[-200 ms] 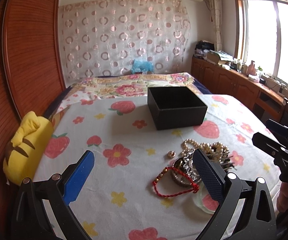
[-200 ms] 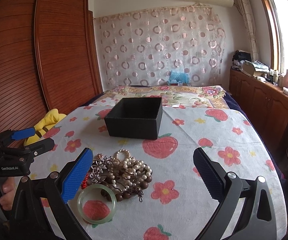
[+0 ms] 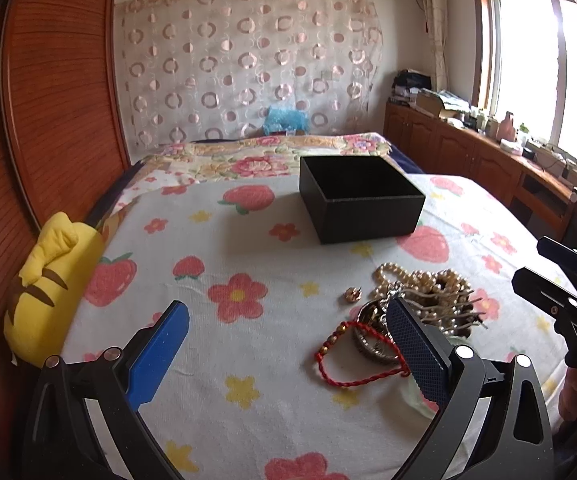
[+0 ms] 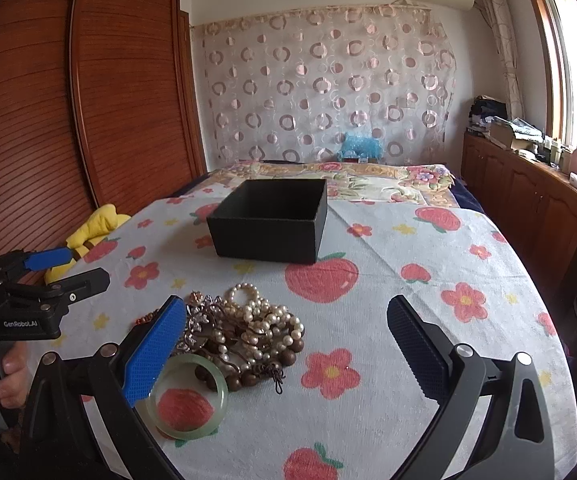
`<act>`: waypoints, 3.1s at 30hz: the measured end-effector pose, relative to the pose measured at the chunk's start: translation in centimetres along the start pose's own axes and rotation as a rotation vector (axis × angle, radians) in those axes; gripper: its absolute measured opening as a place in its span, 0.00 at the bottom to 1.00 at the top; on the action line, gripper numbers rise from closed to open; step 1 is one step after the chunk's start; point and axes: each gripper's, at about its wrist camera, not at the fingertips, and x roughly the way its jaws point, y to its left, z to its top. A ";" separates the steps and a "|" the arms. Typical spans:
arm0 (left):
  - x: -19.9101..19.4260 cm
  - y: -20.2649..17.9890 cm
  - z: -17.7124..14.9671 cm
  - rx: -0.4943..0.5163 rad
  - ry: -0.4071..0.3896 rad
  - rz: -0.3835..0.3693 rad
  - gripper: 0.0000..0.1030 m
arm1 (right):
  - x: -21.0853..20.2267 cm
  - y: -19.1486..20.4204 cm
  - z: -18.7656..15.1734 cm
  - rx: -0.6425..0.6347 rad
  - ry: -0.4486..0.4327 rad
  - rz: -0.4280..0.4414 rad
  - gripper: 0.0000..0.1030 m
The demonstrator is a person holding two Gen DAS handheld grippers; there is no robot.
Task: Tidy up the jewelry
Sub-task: 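Grasp the red string bracelet with the left tool while the right tool reaches for the jade bangle, then drop the green jade bangle into the black box with the right tool while the left holds the string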
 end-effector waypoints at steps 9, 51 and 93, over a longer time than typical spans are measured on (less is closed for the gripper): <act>2.3 0.6 -1.1 0.015 0.076 -0.026 0.93 | 1.1 0.4 -1.2 -0.034 0.042 0.017 0.98; 4.6 -1.4 -2.3 0.113 0.147 -0.146 0.06 | 3.0 3.7 -5.0 -0.164 0.322 0.204 0.28; 2.2 -0.3 3.1 0.064 -0.064 -0.108 0.06 | 7.3 -1.7 5.6 -0.110 0.177 0.196 0.09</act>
